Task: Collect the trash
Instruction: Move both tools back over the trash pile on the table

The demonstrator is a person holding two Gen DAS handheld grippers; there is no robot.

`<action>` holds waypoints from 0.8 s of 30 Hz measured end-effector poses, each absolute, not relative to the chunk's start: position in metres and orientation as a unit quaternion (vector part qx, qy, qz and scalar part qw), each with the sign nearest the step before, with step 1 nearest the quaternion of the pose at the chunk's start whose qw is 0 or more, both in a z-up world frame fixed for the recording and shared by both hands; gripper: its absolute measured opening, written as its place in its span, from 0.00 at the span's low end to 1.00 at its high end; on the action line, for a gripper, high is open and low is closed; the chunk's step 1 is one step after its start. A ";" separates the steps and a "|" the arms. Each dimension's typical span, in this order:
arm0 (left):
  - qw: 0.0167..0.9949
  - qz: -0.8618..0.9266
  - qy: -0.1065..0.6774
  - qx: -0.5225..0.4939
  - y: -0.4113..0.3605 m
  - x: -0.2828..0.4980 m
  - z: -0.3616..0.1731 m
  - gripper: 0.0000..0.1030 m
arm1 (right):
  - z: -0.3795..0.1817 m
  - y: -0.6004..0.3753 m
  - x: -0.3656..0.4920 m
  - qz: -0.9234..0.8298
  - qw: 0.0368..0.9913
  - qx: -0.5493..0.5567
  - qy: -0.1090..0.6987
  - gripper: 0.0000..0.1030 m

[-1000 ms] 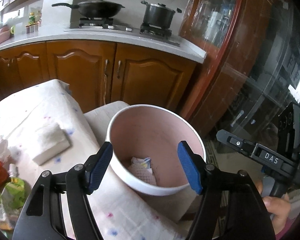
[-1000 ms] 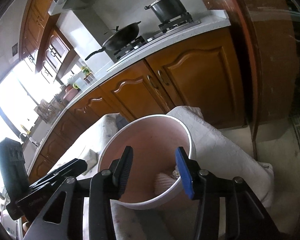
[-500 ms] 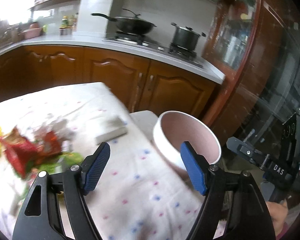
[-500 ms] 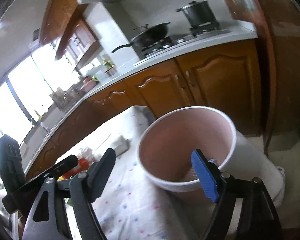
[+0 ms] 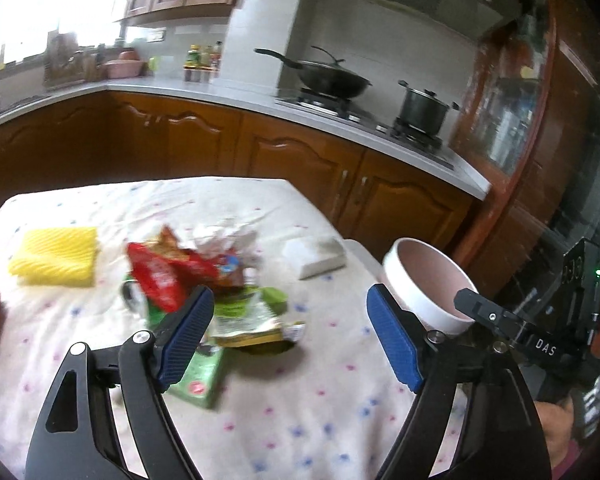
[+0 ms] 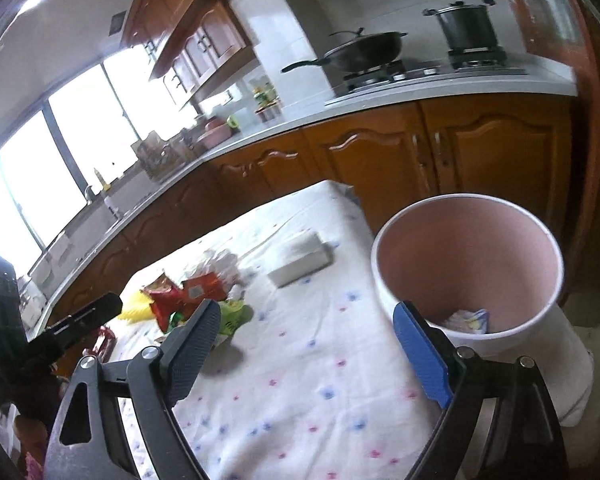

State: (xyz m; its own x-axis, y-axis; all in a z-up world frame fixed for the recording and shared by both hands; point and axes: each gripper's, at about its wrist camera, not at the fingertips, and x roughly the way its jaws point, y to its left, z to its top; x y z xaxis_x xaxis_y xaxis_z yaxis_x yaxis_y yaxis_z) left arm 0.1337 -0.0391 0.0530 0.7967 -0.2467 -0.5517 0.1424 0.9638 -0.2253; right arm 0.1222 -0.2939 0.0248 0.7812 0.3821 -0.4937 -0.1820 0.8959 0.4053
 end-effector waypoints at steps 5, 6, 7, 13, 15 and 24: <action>0.946 -0.081 0.301 -0.092 -0.013 0.128 0.049 0.78 | 0.026 -0.274 0.123 0.163 0.928 0.154 0.297 0.87; 0.945 -0.078 0.302 -0.095 -0.008 0.128 0.048 0.78 | 0.026 -0.271 0.124 0.165 0.928 0.151 0.297 0.87; 0.945 -0.076 0.302 -0.100 -0.003 0.127 0.047 0.78 | 0.027 -0.268 0.125 0.167 0.929 0.147 0.296 0.87; 0.943 -0.061 0.308 -0.105 0.013 0.132 0.043 0.78 | 0.027 -0.253 0.133 0.176 0.926 0.136 0.306 0.87; 0.943 -0.058 0.309 -0.107 0.016 0.134 0.042 0.78 | 0.027 -0.249 0.138 0.179 0.925 0.131 0.309 0.87; 0.935 -0.049 0.333 -0.115 0.039 0.166 0.038 0.78 | 0.027 -0.229 0.166 0.193 0.918 0.123 0.323 0.87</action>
State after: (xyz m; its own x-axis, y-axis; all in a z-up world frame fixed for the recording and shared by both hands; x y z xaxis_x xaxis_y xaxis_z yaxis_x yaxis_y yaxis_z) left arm 0.1664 0.0386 0.0378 0.7741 -0.1678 -0.6104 0.0145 0.9687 -0.2480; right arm 0.1664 -0.2291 0.0269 0.7164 0.4337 -0.5466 -0.2745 0.8954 0.3507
